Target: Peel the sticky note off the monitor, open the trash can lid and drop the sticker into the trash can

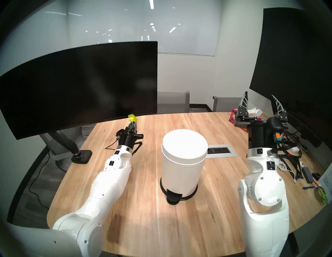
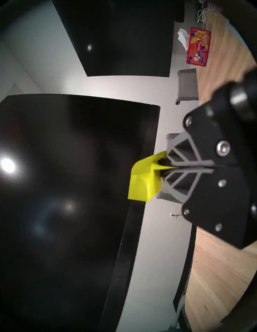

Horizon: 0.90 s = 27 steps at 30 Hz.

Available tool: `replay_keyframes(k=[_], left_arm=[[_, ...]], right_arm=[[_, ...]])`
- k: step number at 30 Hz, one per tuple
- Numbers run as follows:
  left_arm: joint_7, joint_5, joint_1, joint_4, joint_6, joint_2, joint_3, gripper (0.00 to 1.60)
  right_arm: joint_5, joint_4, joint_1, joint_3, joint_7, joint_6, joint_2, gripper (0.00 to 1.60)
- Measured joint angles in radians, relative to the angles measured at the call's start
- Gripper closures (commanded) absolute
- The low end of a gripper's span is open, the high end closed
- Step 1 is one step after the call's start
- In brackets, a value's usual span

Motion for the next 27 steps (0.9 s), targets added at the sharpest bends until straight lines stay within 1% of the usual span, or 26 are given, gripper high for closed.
replay_keyframes(k=[8, 10, 17, 22, 27], left_arm=[[-0.029, -0.019, 0.073, -0.095, -0.043, 0.004, -0.009, 1.60], [-0.040, -0.029, 0.111, -0.134, -0.052, 0.005, -0.012, 1.60], [-0.065, -0.042, 0.196, -0.213, -0.075, 0.007, -0.007, 1.60], [-0.087, -0.052, 0.258, -0.278, -0.122, 0.009, -0.002, 1.60], [-0.107, -0.065, 0.299, -0.342, -0.169, 0.011, 0.002, 1.60]], right_arm=[[0.000, 0.001, 0.000, 0.000, 0.000, 0.000, 0.000, 0.00], [0.000, 0.001, 0.000, 0.000, 0.000, 0.000, 0.000, 0.00], [0.000, 0.002, 0.000, 0.000, 0.000, 0.000, 0.000, 0.00], [-0.001, 0.003, 0.000, 0.000, 0.000, 0.000, 0.000, 0.00], [-0.001, 0.005, 0.001, 0.000, 0.000, 0.000, 0.000, 0.00]])
